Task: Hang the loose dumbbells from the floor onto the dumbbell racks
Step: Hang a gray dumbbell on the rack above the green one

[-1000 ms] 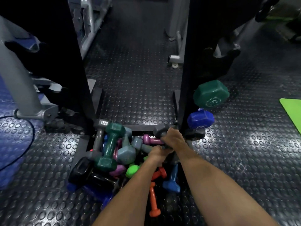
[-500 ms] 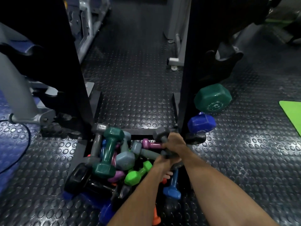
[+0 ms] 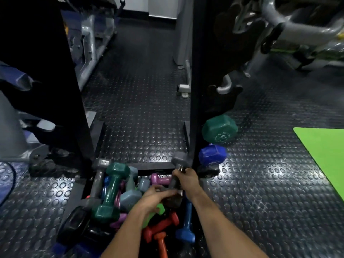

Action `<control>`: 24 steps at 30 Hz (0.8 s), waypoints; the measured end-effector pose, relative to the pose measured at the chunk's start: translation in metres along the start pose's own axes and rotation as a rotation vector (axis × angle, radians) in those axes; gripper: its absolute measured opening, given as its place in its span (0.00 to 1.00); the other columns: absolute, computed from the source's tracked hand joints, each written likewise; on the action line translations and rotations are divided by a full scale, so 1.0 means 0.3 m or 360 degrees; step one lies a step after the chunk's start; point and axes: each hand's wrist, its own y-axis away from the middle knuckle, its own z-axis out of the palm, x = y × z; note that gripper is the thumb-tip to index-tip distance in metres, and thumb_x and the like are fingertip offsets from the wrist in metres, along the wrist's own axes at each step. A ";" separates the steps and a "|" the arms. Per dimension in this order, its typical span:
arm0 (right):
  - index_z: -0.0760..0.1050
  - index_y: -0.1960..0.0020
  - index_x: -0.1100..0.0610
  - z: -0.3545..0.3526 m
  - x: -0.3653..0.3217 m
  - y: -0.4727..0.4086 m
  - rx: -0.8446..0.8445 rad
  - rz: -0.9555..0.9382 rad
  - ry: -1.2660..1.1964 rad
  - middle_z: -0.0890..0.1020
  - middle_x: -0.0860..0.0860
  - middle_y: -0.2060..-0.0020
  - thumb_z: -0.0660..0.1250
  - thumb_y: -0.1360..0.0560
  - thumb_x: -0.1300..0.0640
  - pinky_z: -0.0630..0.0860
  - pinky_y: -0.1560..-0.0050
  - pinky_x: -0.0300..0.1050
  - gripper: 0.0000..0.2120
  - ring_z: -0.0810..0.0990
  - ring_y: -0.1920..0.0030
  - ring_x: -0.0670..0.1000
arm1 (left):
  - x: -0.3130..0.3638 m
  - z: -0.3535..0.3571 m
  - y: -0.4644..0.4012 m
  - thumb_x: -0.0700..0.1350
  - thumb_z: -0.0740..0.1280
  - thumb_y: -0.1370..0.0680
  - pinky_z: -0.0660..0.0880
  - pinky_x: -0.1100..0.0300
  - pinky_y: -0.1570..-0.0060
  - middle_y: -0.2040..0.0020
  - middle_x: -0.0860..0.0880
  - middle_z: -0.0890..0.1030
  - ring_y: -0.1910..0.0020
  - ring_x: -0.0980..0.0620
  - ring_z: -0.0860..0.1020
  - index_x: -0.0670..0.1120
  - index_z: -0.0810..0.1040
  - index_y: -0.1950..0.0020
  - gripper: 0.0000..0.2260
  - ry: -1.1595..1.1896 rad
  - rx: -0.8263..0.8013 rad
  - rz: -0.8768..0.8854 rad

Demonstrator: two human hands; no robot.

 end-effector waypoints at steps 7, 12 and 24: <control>0.81 0.52 0.63 -0.021 -0.012 0.210 0.0054 0.0015 -0.0573 0.85 0.55 0.64 0.72 0.25 0.62 0.79 0.61 0.46 0.04 0.83 0.63 0.53 | 0.087 -0.073 0.116 0.55 0.85 0.37 0.80 0.49 0.44 0.46 0.48 0.88 0.45 0.46 0.86 0.47 0.77 0.34 0.35 -0.0419 -0.0480 -0.0021; 0.83 0.53 0.60 -0.093 0.007 0.327 0.0232 0.0104 -0.0611 0.88 0.55 0.61 0.75 0.27 0.55 0.84 0.53 0.54 0.08 0.87 0.59 0.56 | 0.172 -0.021 0.241 0.50 0.84 0.34 0.81 0.55 0.41 0.47 0.49 0.88 0.45 0.49 0.86 0.44 0.82 0.39 0.26 -0.0679 -0.0605 0.0015; 0.77 0.56 0.65 -0.326 -0.189 0.510 0.0478 -0.0115 -0.0569 0.81 0.56 0.68 0.73 0.24 0.61 0.71 0.76 0.41 0.07 0.77 0.71 0.52 | 0.326 0.128 0.455 0.60 0.85 0.42 0.78 0.58 0.50 0.53 0.53 0.86 0.53 0.54 0.83 0.51 0.82 0.52 0.25 -0.0915 -0.0568 0.0252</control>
